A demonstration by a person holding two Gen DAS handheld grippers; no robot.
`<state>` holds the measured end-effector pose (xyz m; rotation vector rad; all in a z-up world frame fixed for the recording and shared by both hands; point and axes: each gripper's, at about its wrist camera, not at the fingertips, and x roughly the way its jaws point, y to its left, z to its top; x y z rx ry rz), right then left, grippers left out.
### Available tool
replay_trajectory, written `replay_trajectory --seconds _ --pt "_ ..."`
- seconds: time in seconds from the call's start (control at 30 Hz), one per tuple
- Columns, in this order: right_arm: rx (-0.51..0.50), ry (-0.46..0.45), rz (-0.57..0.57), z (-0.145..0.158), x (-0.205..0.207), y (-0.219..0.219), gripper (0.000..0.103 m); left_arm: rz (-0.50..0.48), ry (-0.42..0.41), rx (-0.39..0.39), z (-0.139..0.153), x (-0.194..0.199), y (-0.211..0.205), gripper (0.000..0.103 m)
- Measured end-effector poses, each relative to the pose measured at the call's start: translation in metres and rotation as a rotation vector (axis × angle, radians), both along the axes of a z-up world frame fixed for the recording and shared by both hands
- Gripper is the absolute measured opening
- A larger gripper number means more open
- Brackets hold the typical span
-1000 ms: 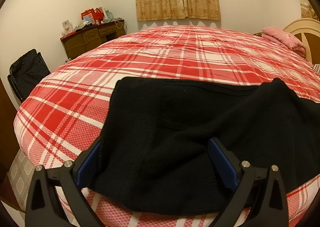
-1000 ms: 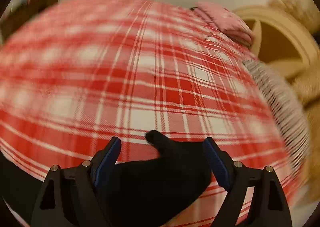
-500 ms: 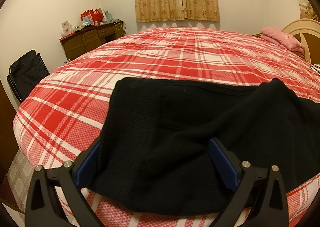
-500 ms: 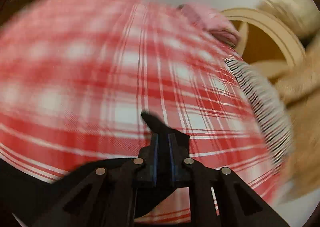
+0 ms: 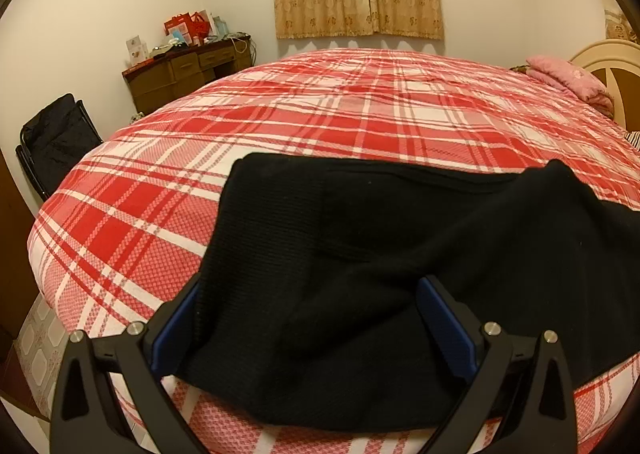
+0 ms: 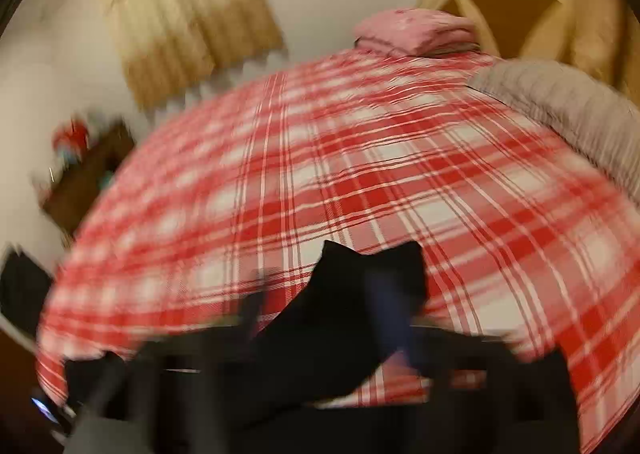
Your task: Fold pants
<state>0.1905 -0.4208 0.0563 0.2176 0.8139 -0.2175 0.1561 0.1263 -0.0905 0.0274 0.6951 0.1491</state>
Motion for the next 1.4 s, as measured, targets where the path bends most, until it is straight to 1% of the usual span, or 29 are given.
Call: replay_trajectory --seconds 0.03,0.07,0.1,0.13,0.2,0.23,0.27,0.33,0.37,0.4,0.43,0.47,0.5,0.53,0.6,0.67,0.77,0.8,0.87,0.93,1.0,1.1,1.17,1.2,1.23,1.3,1.33,1.37,1.4 --pt "-0.063 0.033 0.013 -0.003 0.014 0.009 0.086 -0.002 -0.002 0.001 0.000 0.000 0.000 0.103" --pt "-0.154 0.079 0.020 -0.007 0.032 0.019 0.086 -0.003 -0.004 0.002 -0.001 0.000 0.000 0.103" --pt "-0.213 0.122 0.021 -0.011 0.043 0.027 0.086 -0.003 -0.006 0.004 -0.001 0.000 0.000 0.103" --pt "-0.279 0.200 0.039 -0.022 0.061 0.035 0.086 -0.004 -0.006 0.004 -0.001 -0.001 0.000 0.103" --pt "-0.357 0.334 0.077 -0.044 0.087 0.043 0.086 -0.006 -0.007 0.004 -0.001 -0.001 0.000 0.103" --pt "-0.415 0.401 0.096 -0.058 0.100 0.050 0.086 -0.007 -0.008 0.004 -0.001 -0.001 0.000 0.103" --pt "-0.467 0.448 0.108 -0.068 0.106 0.055 0.086 -0.008 -0.010 0.005 -0.002 -0.001 0.000 0.103" --pt "-0.616 0.535 0.117 -0.087 0.116 0.064 0.086 -0.009 -0.011 0.005 -0.002 0.000 -0.001 0.103" --pt "-0.711 0.583 0.110 -0.100 0.122 0.067 0.082 -0.009 -0.011 0.005 -0.002 0.000 -0.001 0.103" --pt "-0.755 0.613 0.103 -0.106 0.123 0.067 0.075 -0.010 -0.011 0.006 -0.002 -0.001 -0.001 0.103" --pt "-0.785 0.656 0.094 -0.115 0.126 0.066 0.052 -0.012 -0.012 0.007 -0.002 -0.001 -0.001 0.103" --pt "-0.774 0.691 0.086 -0.119 0.125 0.062 0.020 -0.014 -0.014 0.007 -0.002 -0.001 -0.001 0.103" --pt "-0.729 0.723 0.075 -0.122 0.124 0.057 0.010 -0.016 -0.016 0.008 -0.002 -0.002 -0.001 0.103" --pt "-0.713 0.726 0.065 -0.121 0.123 0.054 0.008 -0.017 -0.016 0.008 -0.002 -0.002 -0.001 0.103" --pt "-0.697 0.678 0.049 -0.108 0.115 0.052 0.008 -0.019 -0.018 0.007 -0.002 -0.002 -0.001 0.103" --pt "-0.611 0.562 0.010 -0.078 0.103 0.045 0.007 -0.019 -0.021 0.007 -0.002 -0.003 -0.001 0.103" --pt "-0.382 0.307 -0.030 -0.020 0.063 0.027 0.006 -0.016 -0.026 0.007 -0.002 -0.004 -0.001 0.103" --pt "-0.332 0.242 -0.036 -0.008 0.051 0.023 0.006 -0.015 -0.027 0.007 -0.002 -0.004 -0.002 0.103" --pt "-0.165 0.084 -0.058 0.025 0.009 0.003 0.006 -0.012 -0.028 0.005 -0.002 -0.004 -0.001 0.103" --pt "-0.040 -0.018 -0.091 0.035 -0.023 -0.010 0.006 -0.012 -0.029 0.002 -0.002 -0.005 -0.001 0.103" --pt "0.028 -0.075 -0.125 0.034 -0.053 -0.016 0.006 -0.011 -0.032 0.004 -0.003 -0.005 -0.001 0.103" --pt "0.054 -0.115 -0.101 0.021 -0.080 -0.012 0.007 -0.007 -0.030 0.007 -0.002 -0.004 -0.001 0.103" --pt "0.125 -0.125 -0.080 0.010 -0.089 -0.013 0.007 -0.006 -0.028 0.006 -0.002 -0.003 -0.001 0.103" --pt "0.188 -0.133 -0.066 0.001 -0.092 -0.011 0.007 -0.008 -0.028 0.008 -0.002 -0.003 -0.001 0.103" --pt "0.229 -0.134 -0.055 -0.005 -0.092 -0.008 0.008 -0.009 -0.026 0.011 0.000 -0.003 -0.001 0.103" --pt "0.281 -0.122 -0.029 -0.020 -0.085 0.003 0.027 -0.019 -0.019 0.000 0.006 -0.004 -0.001 0.102" --pt "0.301 -0.127 -0.009 -0.027 -0.082 0.010 0.057 -0.051 -0.027 -0.029 0.015 -0.006 -0.002 0.102" --pt "0.318 -0.141 0.005 -0.032 -0.082 0.014 0.075 -0.084 -0.048 -0.053 0.025 -0.010 -0.005 0.102" --pt "0.337 -0.154 0.017 -0.038 -0.081 0.020 0.076 -0.105 -0.064 -0.063 0.032 -0.013 -0.008 0.102"
